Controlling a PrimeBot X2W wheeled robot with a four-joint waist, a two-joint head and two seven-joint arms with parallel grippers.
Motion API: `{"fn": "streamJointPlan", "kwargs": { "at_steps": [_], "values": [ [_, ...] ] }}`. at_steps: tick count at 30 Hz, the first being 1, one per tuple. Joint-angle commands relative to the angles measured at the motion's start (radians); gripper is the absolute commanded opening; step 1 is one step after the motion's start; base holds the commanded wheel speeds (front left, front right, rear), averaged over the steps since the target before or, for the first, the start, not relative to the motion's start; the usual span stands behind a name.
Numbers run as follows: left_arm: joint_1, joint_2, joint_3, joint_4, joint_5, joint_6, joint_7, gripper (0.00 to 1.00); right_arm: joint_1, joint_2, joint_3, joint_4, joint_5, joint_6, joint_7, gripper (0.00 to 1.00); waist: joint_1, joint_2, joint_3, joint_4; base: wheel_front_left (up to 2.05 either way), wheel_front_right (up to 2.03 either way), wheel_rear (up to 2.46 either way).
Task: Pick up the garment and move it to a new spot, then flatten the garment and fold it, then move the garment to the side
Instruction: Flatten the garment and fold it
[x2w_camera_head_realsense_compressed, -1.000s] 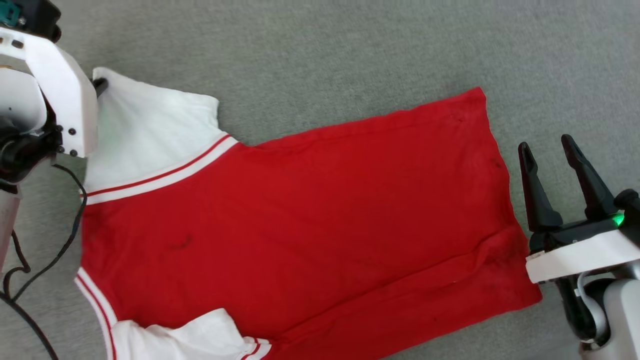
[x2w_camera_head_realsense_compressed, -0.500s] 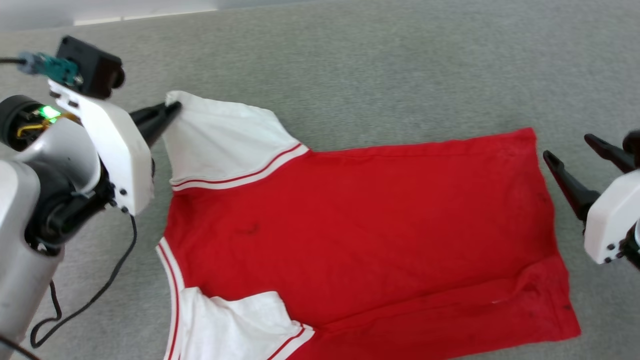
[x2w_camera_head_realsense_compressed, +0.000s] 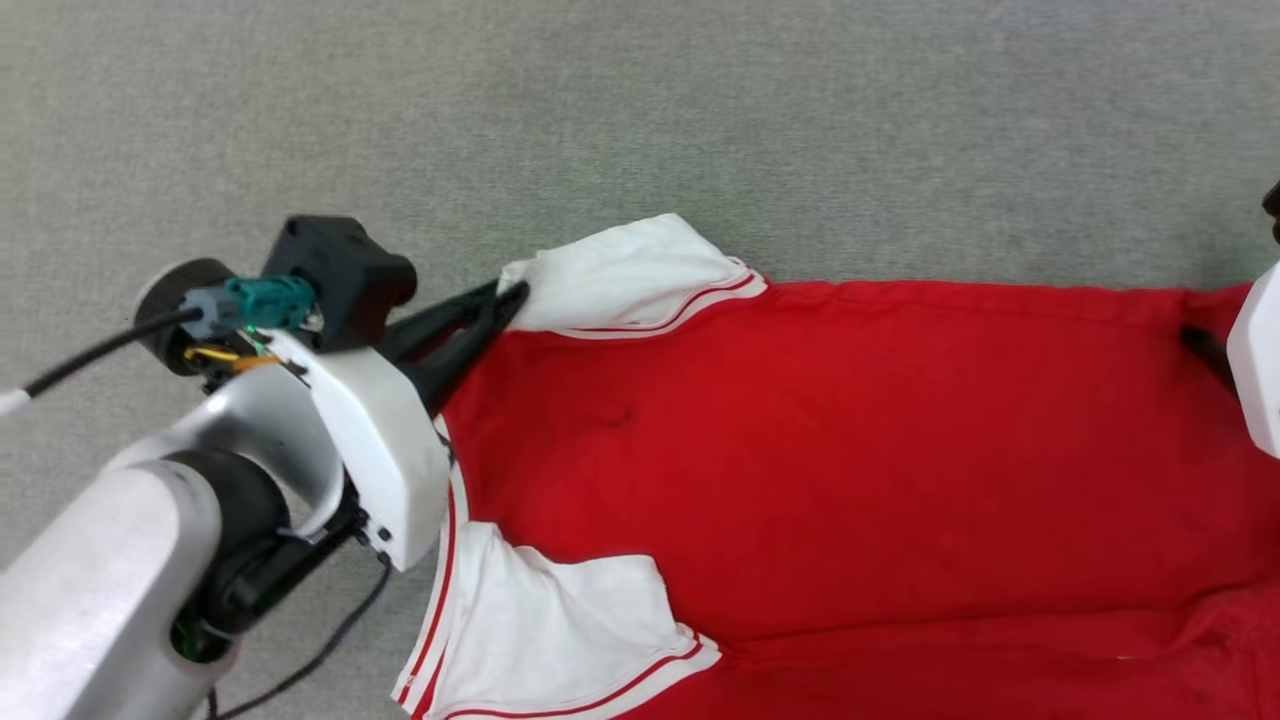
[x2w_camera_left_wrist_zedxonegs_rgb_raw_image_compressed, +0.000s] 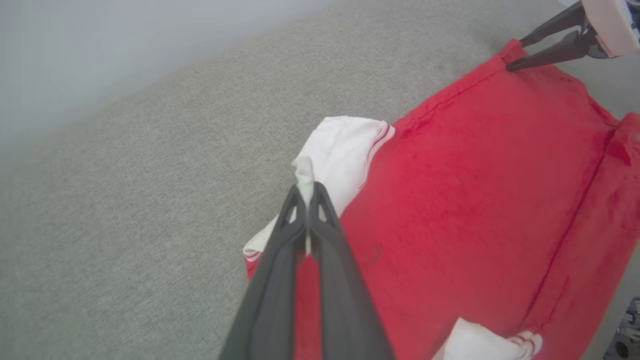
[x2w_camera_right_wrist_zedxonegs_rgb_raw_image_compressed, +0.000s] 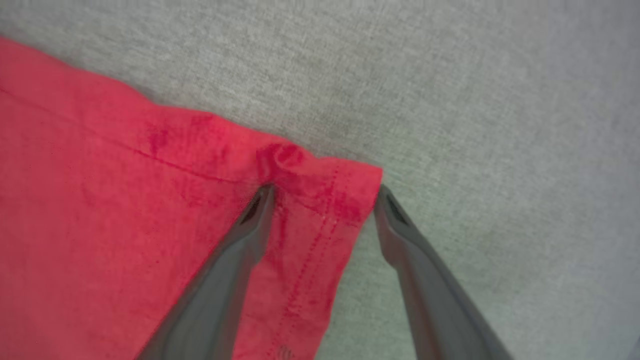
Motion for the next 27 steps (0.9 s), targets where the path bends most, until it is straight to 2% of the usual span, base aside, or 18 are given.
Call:
{"fn": "streamJointPlan", "kwargs": {
  "at_steps": [1, 5, 6, 8, 13, 20, 27],
  "values": [
    [0.016, -0.008, -0.006, -0.007, 0.008, 0.004, -0.007, 0.00, 0.000, 0.012, 0.021, 0.033, -0.007, -0.001, -0.004, 1.00, 0.0000, 0.0000, 0.014, 0.020, 0.00, 0.00, 0.00],
    [0.024, -0.020, -0.020, 0.000, 0.017, 0.009, -0.019, 0.00, 0.020, 0.022, 0.067, 0.102, -0.005, -0.001, -0.001, 1.00, 0.0000, 0.0000, 0.018, 0.036, 0.00, 0.00, 0.00],
    [0.027, -0.023, -0.022, 0.002, 0.019, 0.010, -0.022, 0.00, 0.028, 0.023, 0.078, 0.115, 0.001, -0.001, 0.004, 0.75, 0.0000, 0.0000, 0.017, 0.038, 0.00, 0.00, 0.00],
    [0.029, -0.026, -0.023, 0.010, 0.025, 0.012, -0.027, 0.00, 0.037, 0.023, 0.094, 0.134, 0.010, 0.000, 0.005, 0.00, 0.0000, 0.0000, 0.012, 0.040, 0.00, 0.00, 0.00],
    [0.044, -0.023, -0.013, 0.040, 0.025, 0.024, -0.053, 0.00, 0.029, 0.018, 0.100, 0.154, 0.033, -0.001, -0.020, 0.00, 0.0000, 0.0000, -0.027, 0.024, 0.00, 0.00, 0.00],
    [0.091, -0.014, 0.032, 0.083, 0.006, 0.057, -0.108, 0.00, -0.007, 0.027, 0.091, 0.132, 0.053, -0.001, -0.125, 0.00, 0.0000, 0.0000, -0.118, -0.015, 0.00, 0.00, 0.00],
    [0.196, 0.012, 0.067, 0.080, -0.028, 0.091, -0.146, 0.00, 0.048, -0.003, 0.078, 0.079, 0.104, -0.001, -0.216, 0.00, 0.0000, 0.0000, -0.224, -0.047, 0.00, 0.00, 0.00]
  ]
}}
